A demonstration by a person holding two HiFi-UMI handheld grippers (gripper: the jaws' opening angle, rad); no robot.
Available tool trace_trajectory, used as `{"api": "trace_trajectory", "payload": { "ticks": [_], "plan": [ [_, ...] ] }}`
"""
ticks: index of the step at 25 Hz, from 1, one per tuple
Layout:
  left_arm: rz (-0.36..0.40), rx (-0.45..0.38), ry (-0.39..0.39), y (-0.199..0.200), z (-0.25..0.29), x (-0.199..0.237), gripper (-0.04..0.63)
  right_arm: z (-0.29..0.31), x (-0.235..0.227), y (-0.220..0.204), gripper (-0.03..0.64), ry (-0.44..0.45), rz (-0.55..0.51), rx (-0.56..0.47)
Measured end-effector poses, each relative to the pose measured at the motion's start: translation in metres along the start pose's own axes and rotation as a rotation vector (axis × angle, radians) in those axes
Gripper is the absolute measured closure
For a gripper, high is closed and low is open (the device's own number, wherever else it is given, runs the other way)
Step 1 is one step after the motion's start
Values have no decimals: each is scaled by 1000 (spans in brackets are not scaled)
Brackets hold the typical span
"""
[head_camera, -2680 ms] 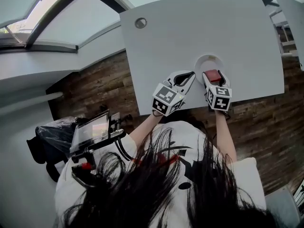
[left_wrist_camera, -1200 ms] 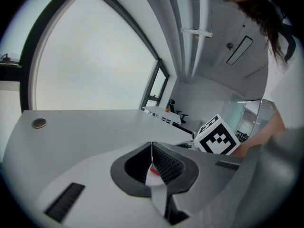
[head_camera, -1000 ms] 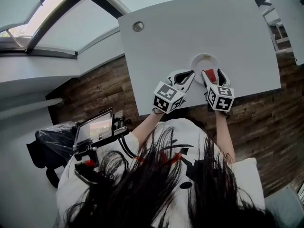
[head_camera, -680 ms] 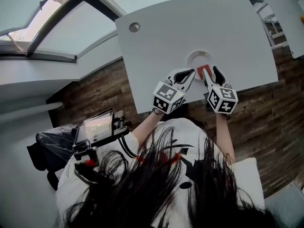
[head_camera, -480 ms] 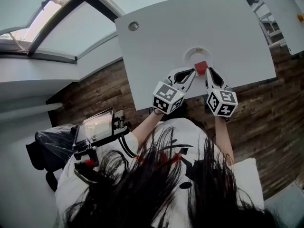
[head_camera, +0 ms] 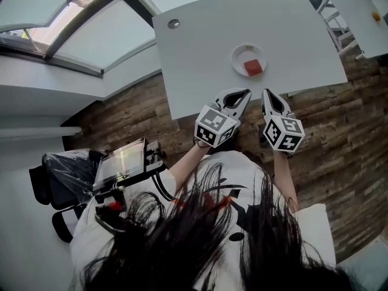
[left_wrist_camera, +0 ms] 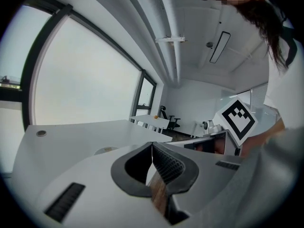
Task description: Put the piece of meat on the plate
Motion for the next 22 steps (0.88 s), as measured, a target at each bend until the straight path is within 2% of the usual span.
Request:
{"api": "trace_trajectory", "payload": {
  "ticks": [3,6,10,12,14,15,18,19,21,22],
  "plan": [
    [-17,17,11,1,1,3,592,2,0,2,609,3,21,20],
    [-21,23,19,-8,-20,-4,592,-14,14,-6,609,-14,-7,33],
    [24,-21,49,-40,-99,-59,592,-91,62,-46,609,17,-38,-45],
    [23,-44,52,-46,-99,-83,592,-113,52,-50,609,26,-50,-69],
    [-3,-47,42,-40,-43,-95,592,-107,-5,-33,609,21,-63,-59],
    [-15,-12,42,-36,-9,-98,592,-98,-39,-26,609,22,-36,-36],
    [-35,259,68,-31,57,-98,592,-72,-106,-35,609,52,236,91],
    [-38,297,72,-24,95,-95,592,-56,-140,-25,609,60,285,112],
    [-48,304,75,-10,165,-87,592,-28,-201,-1,609,68,310,130],
    [-53,298,77,-6,184,-84,592,-20,-216,7,609,70,309,136]
  ]
}}
Point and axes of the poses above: the fingertips, and each gripper's own axes: z forward along the fingers, x to its left, y out of its top, the point moved 7 cm from there along -z, backward along the fingers, and after that the axes turned 15 degrees about y, right-handed, at the moved point
